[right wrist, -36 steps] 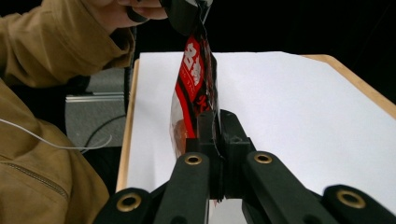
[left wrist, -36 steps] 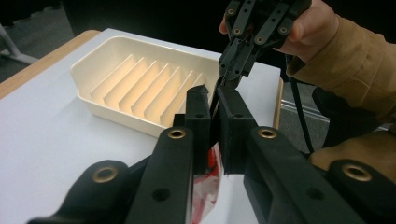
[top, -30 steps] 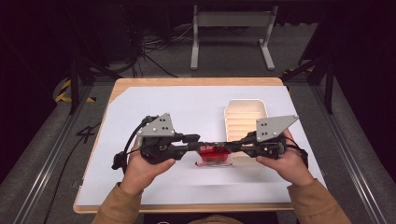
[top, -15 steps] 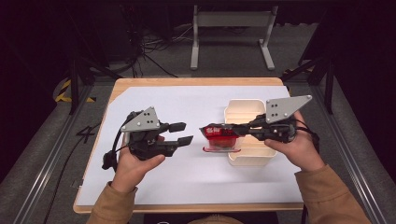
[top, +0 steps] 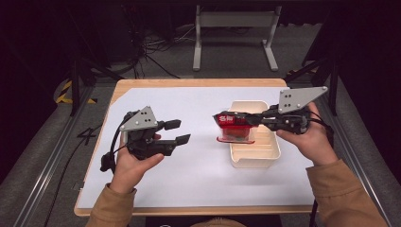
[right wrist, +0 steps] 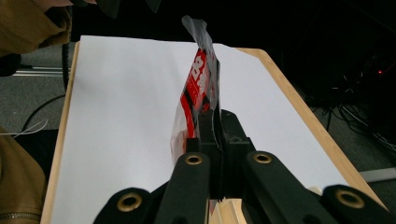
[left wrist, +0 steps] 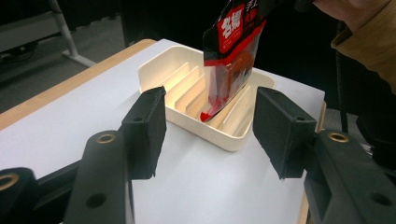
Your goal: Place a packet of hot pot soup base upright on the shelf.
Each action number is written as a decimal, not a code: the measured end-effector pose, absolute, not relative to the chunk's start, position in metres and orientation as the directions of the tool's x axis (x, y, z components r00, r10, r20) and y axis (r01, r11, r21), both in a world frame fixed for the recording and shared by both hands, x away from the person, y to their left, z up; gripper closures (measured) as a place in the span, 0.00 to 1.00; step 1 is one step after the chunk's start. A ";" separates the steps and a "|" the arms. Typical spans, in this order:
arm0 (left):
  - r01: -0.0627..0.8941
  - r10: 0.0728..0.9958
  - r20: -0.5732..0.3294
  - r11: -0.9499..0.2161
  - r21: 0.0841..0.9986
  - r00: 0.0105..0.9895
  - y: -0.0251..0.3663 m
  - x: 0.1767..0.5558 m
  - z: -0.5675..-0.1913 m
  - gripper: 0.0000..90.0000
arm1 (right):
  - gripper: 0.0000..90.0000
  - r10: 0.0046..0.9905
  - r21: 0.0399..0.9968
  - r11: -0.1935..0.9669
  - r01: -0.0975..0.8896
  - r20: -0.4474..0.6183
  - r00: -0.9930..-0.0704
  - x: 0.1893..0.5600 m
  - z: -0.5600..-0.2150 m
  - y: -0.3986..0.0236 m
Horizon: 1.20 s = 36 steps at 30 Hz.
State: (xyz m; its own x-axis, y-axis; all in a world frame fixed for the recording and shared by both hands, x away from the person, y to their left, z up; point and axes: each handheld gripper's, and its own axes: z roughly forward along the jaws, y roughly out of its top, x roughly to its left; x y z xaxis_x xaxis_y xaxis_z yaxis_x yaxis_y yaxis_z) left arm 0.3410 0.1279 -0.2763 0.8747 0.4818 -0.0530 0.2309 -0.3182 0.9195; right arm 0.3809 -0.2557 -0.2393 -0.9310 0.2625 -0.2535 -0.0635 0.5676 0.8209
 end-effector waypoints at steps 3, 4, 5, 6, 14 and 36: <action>0.236 0.492 -0.053 -0.316 0.919 0.869 0.131 0.342 -0.277 0.50 | 0.99 0.270 0.818 0.571 -0.068 -0.265 -0.926 0.386 -0.239 -0.261; 0.235 0.497 -0.052 -0.315 0.920 0.866 0.132 0.342 -0.277 0.50 | 0.99 0.271 0.817 0.572 -0.069 -0.267 -0.925 0.387 -0.239 -0.262; 0.237 0.501 -0.052 -0.313 0.920 0.864 0.133 0.342 -0.277 0.50 | 0.99 0.274 0.817 0.573 -0.070 -0.271 -0.923 0.389 -0.240 -0.264; 0.239 0.506 -0.052 -0.312 0.919 0.861 0.134 0.342 -0.278 0.50 | 0.99 0.278 0.816 0.574 -0.066 -0.270 -0.922 0.391 -0.240 -0.267; 0.253 0.520 -0.060 -0.309 0.917 0.852 0.137 0.342 -0.280 0.50 | 0.99 0.318 0.822 0.569 -0.031 -0.255 -0.913 0.405 -0.243 -0.281; 0.280 0.538 -0.082 -0.298 0.913 0.839 0.141 0.346 -0.283 0.50 | 0.99 0.366 0.839 0.544 -0.006 -0.244 -0.898 0.436 -0.260 -0.309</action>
State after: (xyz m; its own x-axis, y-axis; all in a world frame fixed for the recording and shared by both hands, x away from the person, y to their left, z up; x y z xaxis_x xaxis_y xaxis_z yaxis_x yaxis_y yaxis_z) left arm 0.3459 0.1410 -0.2831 0.8392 0.5376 -0.0819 0.2799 -0.2979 0.9127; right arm 0.4359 -0.3089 -0.2595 -0.8980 0.3663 -0.2438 -0.0058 0.5443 0.8389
